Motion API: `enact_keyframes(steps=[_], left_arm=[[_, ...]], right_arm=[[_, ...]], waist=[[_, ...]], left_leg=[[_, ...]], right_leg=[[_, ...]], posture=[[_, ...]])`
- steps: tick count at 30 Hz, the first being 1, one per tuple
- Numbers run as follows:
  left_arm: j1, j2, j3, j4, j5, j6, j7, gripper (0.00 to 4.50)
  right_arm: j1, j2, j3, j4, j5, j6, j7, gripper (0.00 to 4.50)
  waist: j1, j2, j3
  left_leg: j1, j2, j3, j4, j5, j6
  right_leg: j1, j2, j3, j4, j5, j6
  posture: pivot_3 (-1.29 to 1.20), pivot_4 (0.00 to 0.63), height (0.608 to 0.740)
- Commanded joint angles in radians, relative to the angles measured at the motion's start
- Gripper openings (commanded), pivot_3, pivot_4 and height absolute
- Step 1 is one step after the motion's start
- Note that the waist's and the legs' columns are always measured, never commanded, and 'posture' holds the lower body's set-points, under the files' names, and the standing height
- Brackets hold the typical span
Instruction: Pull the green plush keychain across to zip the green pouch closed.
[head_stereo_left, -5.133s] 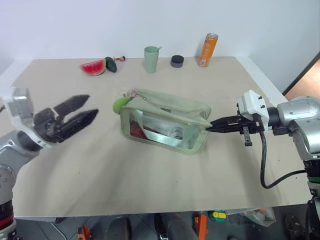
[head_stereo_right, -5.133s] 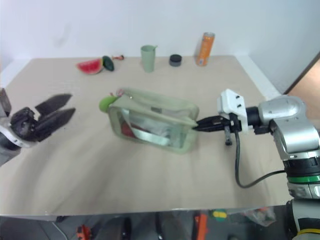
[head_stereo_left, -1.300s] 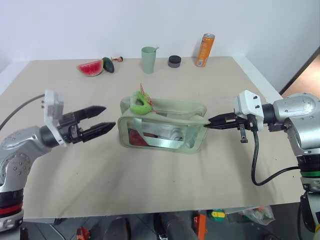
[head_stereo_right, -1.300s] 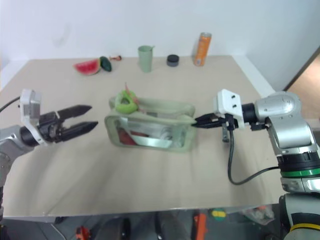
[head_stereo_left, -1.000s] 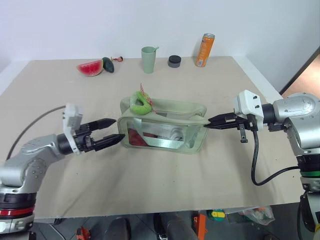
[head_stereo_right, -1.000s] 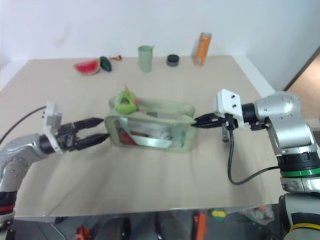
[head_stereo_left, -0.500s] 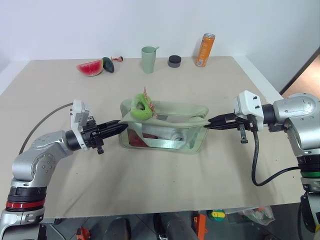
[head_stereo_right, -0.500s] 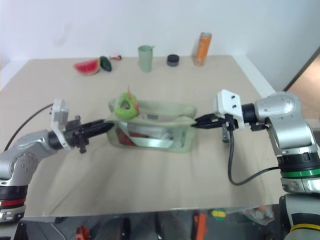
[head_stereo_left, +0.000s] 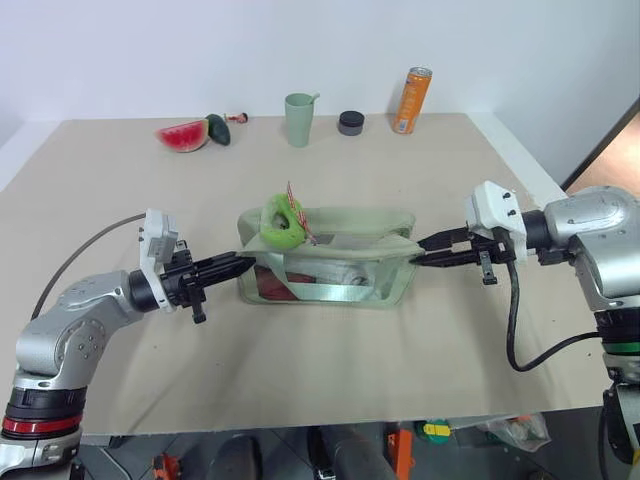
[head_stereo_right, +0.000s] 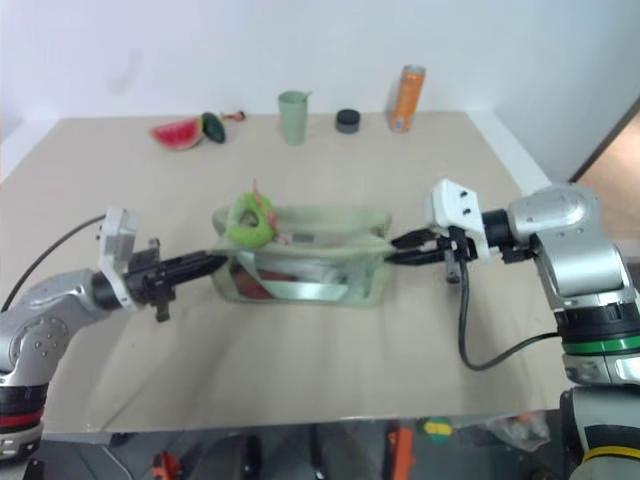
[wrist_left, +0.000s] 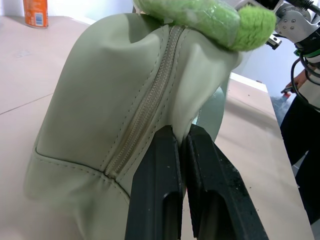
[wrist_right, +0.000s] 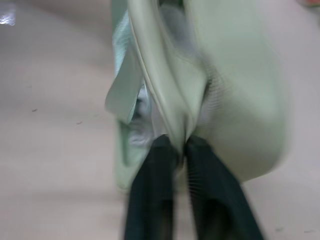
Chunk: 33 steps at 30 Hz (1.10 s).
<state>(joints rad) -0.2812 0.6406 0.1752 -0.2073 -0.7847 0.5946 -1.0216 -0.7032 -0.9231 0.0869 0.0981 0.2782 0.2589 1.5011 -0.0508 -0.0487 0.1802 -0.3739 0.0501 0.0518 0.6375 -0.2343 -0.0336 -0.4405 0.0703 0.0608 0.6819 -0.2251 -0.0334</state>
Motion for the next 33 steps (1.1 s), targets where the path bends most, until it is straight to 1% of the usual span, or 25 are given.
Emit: enact_keyframes(steps=[1,2,8,11,13,15,17,20,23,25,30,33], left_arm=[[0.022,0.002,-0.011,-0.022,0.021,-0.013,0.005,0.00],[0.027,-0.001,-0.014,-0.022,0.021,-0.013,0.007,0.00],[0.040,-0.008,-0.022,-0.024,0.012,-0.009,0.014,0.00],[0.042,-0.005,-0.021,-0.025,0.011,-0.009,0.011,0.00],[0.041,-0.003,-0.021,-0.022,0.010,-0.010,0.009,0.00],[0.040,-0.001,-0.021,-0.019,0.009,-0.011,0.006,0.00],[0.040,0.001,-0.022,-0.018,0.011,-0.012,0.004,0.00],[0.036,0.000,-0.025,-0.016,0.013,-0.015,0.002,0.00],[0.030,-0.001,-0.028,-0.014,0.016,-0.020,0.002,0.00],[0.026,-0.002,-0.026,-0.017,0.013,-0.020,0.005,0.00],[0.025,-0.004,-0.020,-0.022,0.005,-0.019,0.011,0.00],[0.025,-0.008,-0.011,-0.022,-0.003,-0.019,0.019,0.00]], right_arm=[[-0.017,-0.024,-0.015,-0.011,0.014,0.035,0.010,2.04],[-0.015,-0.026,-0.025,-0.014,0.020,0.046,0.003,2.32],[-0.010,-0.054,-0.099,-0.023,0.063,0.095,-0.021,4.48],[-0.101,-0.052,-0.182,0.009,0.142,0.172,-0.060,4.48],[-0.161,-0.025,-0.212,0.008,0.192,0.206,-0.089,4.48],[-0.194,0.024,-0.211,-0.014,0.206,0.185,-0.127,4.48],[-0.224,0.083,-0.183,-0.036,0.183,0.156,-0.185,4.48],[-0.236,0.154,-0.089,-0.067,0.075,0.046,-0.237,4.48],[-0.236,0.190,0.012,-0.057,-0.062,-0.144,-0.253,4.48],[-0.247,0.209,0.046,-0.032,-0.113,-0.250,-0.260,4.48],[-0.276,0.245,0.065,0.012,-0.140,-0.382,-0.259,4.48],[-0.285,0.264,0.086,0.008,-0.144,-0.423,-0.240,4.48]], waist=[[0.000,0.000,0.000],[0.000,0.000,0.000],[0.002,0.000,0.000],[0.000,0.001,0.001],[0.000,0.003,0.002],[0.000,0.002,0.001],[0.000,0.000,0.000],[0.001,0.000,0.000],[0.002,0.001,0.000],[0.002,0.001,0.000],[0.002,0.001,0.000],[0.002,0.001,0.000]], left_leg=[[0.000,-0.001,0.000,0.000,0.000,0.000],[0.000,-0.001,0.000,0.000,0.000,0.000],[-0.001,-0.002,0.000,0.000,0.000,0.000],[-0.001,-0.002,0.000,0.000,0.000,0.000],[0.000,-0.004,0.000,0.000,0.000,0.000],[0.000,-0.004,0.000,0.000,0.000,0.000],[0.000,-0.003,0.000,0.000,0.000,0.000],[0.000,-0.003,0.000,0.000,0.000,0.000],[-0.001,-0.002,0.000,0.000,0.000,0.000],[-0.003,-0.002,0.000,0.000,0.000,0.000],[-0.003,-0.003,0.000,0.000,-0.001,0.001],[-0.003,-0.003,0.000,0.000,-0.001,0.001]], right_leg=[[0.000,0.000,0.000,0.000,0.000,0.000],[0.000,0.000,0.000,0.000,0.000,0.000],[0.000,-0.003,0.000,0.000,0.000,0.000],[0.000,-0.003,0.001,0.000,0.000,0.000],[0.000,-0.003,0.003,0.000,0.001,0.001],[0.000,-0.003,0.003,0.000,0.001,0.001],[0.001,-0.002,0.002,0.000,0.001,0.001],[0.000,-0.002,0.002,0.000,0.001,0.001],[-0.001,-0.003,0.001,0.000,0.001,0.001],[-0.001,-0.004,0.001,0.000,0.000,0.001],[-0.001,-0.006,0.003,-0.001,-0.001,0.002],[-0.001,-0.006,0.003,-0.001,-0.001,0.002]], posture=[[0.00,0.150,0.740],[0.00,0.150,0.740],[0.00,0.150,0.740],[0.00,0.150,0.740],[0.00,0.150,0.740],[0.00,0.150,0.740],[0.00,0.150,0.740],[0.00,0.150,0.740],[0.00,0.150,0.740],[0.00,0.150,0.740],[0.00,0.150,0.740],[0.00,0.150,0.740]])
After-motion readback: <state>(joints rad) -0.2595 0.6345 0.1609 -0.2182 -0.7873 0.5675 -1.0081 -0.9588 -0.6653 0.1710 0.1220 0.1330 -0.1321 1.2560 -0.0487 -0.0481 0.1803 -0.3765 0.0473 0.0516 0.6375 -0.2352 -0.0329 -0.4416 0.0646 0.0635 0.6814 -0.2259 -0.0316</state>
